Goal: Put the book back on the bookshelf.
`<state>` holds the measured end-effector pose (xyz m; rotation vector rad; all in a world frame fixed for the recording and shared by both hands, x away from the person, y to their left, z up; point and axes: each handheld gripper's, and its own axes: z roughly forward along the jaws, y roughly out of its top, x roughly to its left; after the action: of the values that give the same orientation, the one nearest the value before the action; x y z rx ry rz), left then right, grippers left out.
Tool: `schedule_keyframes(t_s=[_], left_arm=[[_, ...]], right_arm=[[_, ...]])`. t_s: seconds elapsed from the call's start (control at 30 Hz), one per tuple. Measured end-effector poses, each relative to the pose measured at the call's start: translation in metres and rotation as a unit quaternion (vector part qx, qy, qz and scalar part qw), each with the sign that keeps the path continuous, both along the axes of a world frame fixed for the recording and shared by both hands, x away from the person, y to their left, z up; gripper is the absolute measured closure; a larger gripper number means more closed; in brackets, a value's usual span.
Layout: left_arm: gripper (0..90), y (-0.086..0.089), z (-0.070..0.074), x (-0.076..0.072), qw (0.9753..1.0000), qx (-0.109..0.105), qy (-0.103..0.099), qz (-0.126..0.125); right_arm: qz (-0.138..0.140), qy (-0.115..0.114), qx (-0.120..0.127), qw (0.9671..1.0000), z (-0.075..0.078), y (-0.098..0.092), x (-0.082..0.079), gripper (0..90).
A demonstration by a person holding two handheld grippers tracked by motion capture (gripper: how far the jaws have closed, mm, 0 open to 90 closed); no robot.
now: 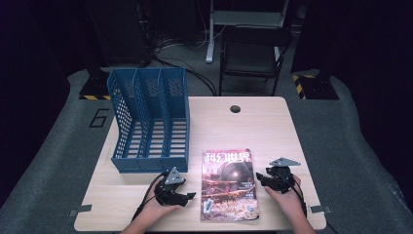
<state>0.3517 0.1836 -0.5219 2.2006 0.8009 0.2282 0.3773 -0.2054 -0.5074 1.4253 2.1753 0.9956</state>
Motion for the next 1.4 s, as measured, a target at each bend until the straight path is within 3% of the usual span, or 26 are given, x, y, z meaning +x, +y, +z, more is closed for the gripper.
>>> schedule_keyframes(t_s=[0.1,0.17,0.2,0.33,0.4,0.5,0.53,0.97,1.13,1.3,1.4], left_arm=[[31.3,-0.001,0.002,0.000,1.0000,0.002,0.002,-0.002],[31.3,-0.002,0.004,0.000,1.0000,0.000,0.005,-0.005],[31.3,-0.005,0.006,-0.002,0.9999,-0.012,0.007,0.000],[31.5,-0.008,0.010,-0.005,0.9998,-0.015,0.012,-0.007],[31.5,-0.012,0.011,-0.006,0.9995,-0.028,0.017,-0.002],[31.5,-0.014,0.012,-0.008,0.9996,-0.018,0.020,-0.010],[31.5,-0.016,0.011,-0.009,0.9993,-0.028,0.023,-0.003],[30.7,-0.025,0.023,-0.007,0.9986,-0.036,0.038,0.006],[30.1,-0.032,0.020,-0.008,0.9988,-0.034,0.034,0.012],[30.1,-0.039,0.015,-0.008,0.9987,-0.028,0.043,-0.004],[30.2,-0.044,0.010,-0.008,0.9987,-0.021,0.045,-0.009]], right_arm=[[0.002,0.005,-0.006,1.0000,0.000,-0.003,0.000,50.2],[-0.002,0.011,0.005,0.9999,0.002,-0.003,-0.001,51.2],[0.000,0.012,0.007,0.9999,0.003,-0.003,-0.002,51.5],[0.011,0.014,0.018,0.9997,0.007,-0.002,-0.004,52.0],[0.012,0.011,0.021,0.9996,0.009,0.000,-0.005,51.5],[0.011,0.010,0.028,0.9995,0.011,0.001,-0.005,50.8],[0.010,0.011,0.031,0.9994,0.011,0.002,-0.005,50.8],[0.018,0.028,0.050,0.9982,0.011,0.014,-0.004,46.4],[0.026,0.036,0.047,0.9979,0.011,0.020,-0.004,44.9],[0.021,0.057,0.064,0.9962,0.007,0.024,-0.002,42.9],[0.029,0.056,0.057,0.9964,0.004,0.025,0.000,40.8]])
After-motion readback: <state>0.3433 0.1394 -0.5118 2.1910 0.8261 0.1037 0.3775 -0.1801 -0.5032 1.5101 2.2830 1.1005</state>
